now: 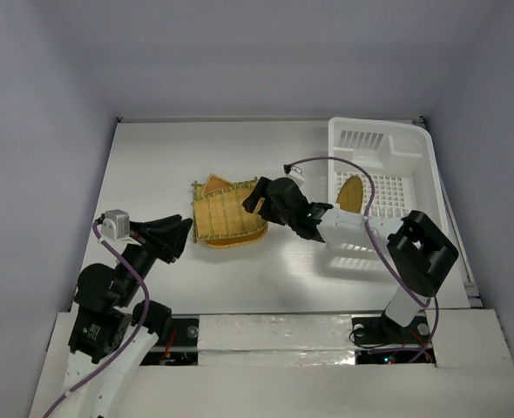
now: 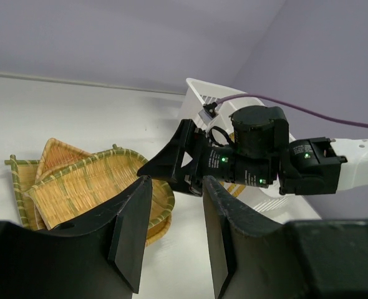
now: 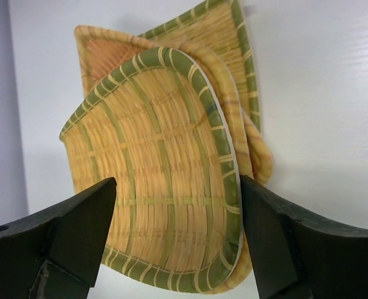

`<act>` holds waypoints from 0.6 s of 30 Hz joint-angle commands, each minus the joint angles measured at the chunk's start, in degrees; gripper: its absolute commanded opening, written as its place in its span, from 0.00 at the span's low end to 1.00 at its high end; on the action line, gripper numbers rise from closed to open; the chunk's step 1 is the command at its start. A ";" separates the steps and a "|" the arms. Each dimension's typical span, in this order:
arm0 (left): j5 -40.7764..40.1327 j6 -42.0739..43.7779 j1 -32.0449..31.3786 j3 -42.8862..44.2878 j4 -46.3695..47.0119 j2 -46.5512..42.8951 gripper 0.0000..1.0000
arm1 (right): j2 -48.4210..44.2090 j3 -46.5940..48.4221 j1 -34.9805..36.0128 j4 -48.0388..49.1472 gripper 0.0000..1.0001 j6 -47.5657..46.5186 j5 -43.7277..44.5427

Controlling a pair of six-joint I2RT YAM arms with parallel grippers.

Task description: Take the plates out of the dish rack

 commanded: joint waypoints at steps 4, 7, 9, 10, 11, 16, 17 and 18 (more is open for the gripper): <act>0.10 -0.31 -0.02 -0.06 1.97 0.45 0.35 | -2.66 7.42 0.55 -13.03 0.85 -6.63 8.13; 0.10 -0.31 -0.02 -0.06 2.06 0.45 0.35 | -1.96 10.76 0.55 -17.44 0.88 -8.39 9.89; 0.10 -0.31 -0.02 -0.06 1.97 0.45 0.35 | -1.96 11.73 0.55 -18.50 0.88 -9.18 10.51; 0.19 -0.31 -0.02 -0.06 2.06 0.45 0.35 | -2.04 11.91 0.55 -18.85 0.88 -9.35 11.12; 0.10 -0.31 -0.02 -0.06 1.97 0.54 0.35 | -2.13 11.99 0.55 -19.64 0.89 -9.70 11.47; 0.27 -0.23 -0.02 -0.06 2.15 0.54 0.35 | -7.22 12.44 0.55 -22.63 0.59 -11.20 16.39; 0.27 -0.23 -0.02 -0.06 2.15 0.54 0.35 | -8.88 12.17 0.55 -23.24 0.38 -12.07 17.35; 0.27 -0.23 -0.02 0.03 2.06 0.54 0.35 | -10.55 12.08 0.55 -23.95 0.19 -12.43 18.50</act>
